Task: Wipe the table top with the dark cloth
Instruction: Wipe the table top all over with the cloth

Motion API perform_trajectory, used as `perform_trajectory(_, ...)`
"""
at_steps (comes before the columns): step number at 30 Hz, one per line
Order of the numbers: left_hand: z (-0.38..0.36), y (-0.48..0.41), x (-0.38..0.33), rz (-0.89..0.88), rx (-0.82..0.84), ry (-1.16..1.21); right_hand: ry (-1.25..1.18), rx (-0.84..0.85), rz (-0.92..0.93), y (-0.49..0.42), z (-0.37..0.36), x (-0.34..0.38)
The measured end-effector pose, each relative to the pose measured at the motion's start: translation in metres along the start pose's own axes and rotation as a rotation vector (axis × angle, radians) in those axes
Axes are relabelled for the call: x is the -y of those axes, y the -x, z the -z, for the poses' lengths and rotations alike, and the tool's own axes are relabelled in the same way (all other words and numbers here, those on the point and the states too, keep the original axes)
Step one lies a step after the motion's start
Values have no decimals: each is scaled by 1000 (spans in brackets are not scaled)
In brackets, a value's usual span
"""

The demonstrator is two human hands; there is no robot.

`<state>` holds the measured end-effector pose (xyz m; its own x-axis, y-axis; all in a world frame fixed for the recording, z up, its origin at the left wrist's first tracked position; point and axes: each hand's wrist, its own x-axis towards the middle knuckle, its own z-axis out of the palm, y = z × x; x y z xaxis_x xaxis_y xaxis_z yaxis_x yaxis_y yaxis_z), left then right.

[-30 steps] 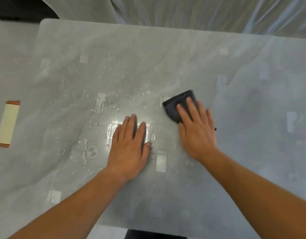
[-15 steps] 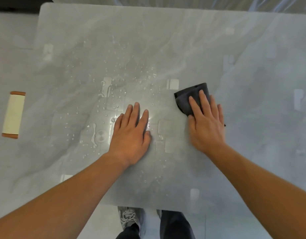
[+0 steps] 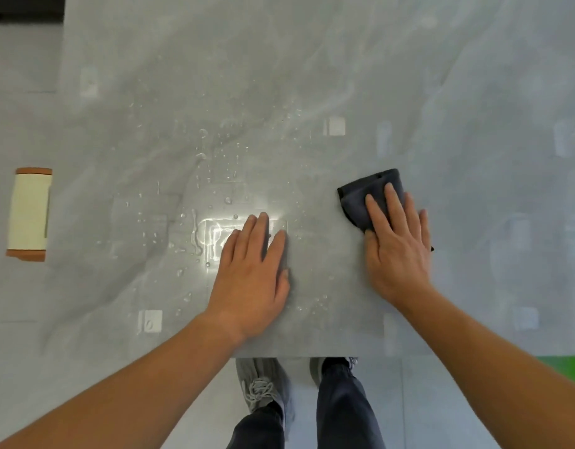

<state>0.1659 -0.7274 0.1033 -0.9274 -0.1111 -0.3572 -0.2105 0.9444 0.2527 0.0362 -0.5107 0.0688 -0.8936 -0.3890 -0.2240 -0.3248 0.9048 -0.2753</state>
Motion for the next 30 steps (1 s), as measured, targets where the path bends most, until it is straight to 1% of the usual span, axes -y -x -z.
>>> perform_trajectory(1, -1, 4, 1, -5, -2, 0, -10, -16, -45, 6, -3, 9)
perform_trajectory(2, -2, 7, 1, -8, -5, 1, 1, -29, -53, 17, -8, 17)
perform_trajectory(3, -2, 10, 1, -7, -7, 3, 21, -38, -23, 32, -14, 23)
perform_trajectory(5, -4, 17, 0, -6, 1, 5, 71, -13, 110, 70, -25, 27)
perform_trajectory(7, -7, 24, -1, -14, 7, 5, 130, 52, 281, 99, -30, 18)
perform_trajectory(9, -10, 32, -1, -30, 18, 4, 154, 96, 396, 101, -25, 2)
perform_trajectory(10, -11, 35, -1, -33, 23, 0, 160, 98, 393, 93, -21, -3)
perform_trajectory(11, -14, 38, 0, -37, 25, -6, 149, 83, 336, 85, -19, -6)
perform_trajectory(14, -22, 48, 2, -29, 11, -1, 10, -5, -9, 74, -18, 5)
perform_trajectory(15, -24, 51, 4, -17, 0, 11, -22, -31, -88, 77, -22, 16)
perform_trajectory(16, -27, 55, 5, -5, -4, 25, -28, -47, -127, 85, -27, 28)
perform_trajectory(17, -29, 59, 7, 4, -5, 36, -16, -53, -116, 98, -34, 41)
perform_trajectory(19, -32, 65, 11, 17, -9, 85, 25, -28, 35, 133, -48, 64)
perform_trajectory(21, -31, 69, 16, 31, -20, 217, 55, 23, 203, 166, -61, 75)
perform_trajectory(23, -30, 70, 21, 53, -63, 347, 56, 37, 274, 173, -64, 74)
perform_trajectory(24, -28, 70, 23, 60, -86, 382, 54, 37, 286, 168, -63, 70)
perform_trajectory(26, -27, 69, 27, 55, -99, 373, 48, 38, 276, 148, -56, 63)
perform_trajectory(30, -31, 66, 36, 71, -50, 188, -19, -17, 49, 101, -41, 59)
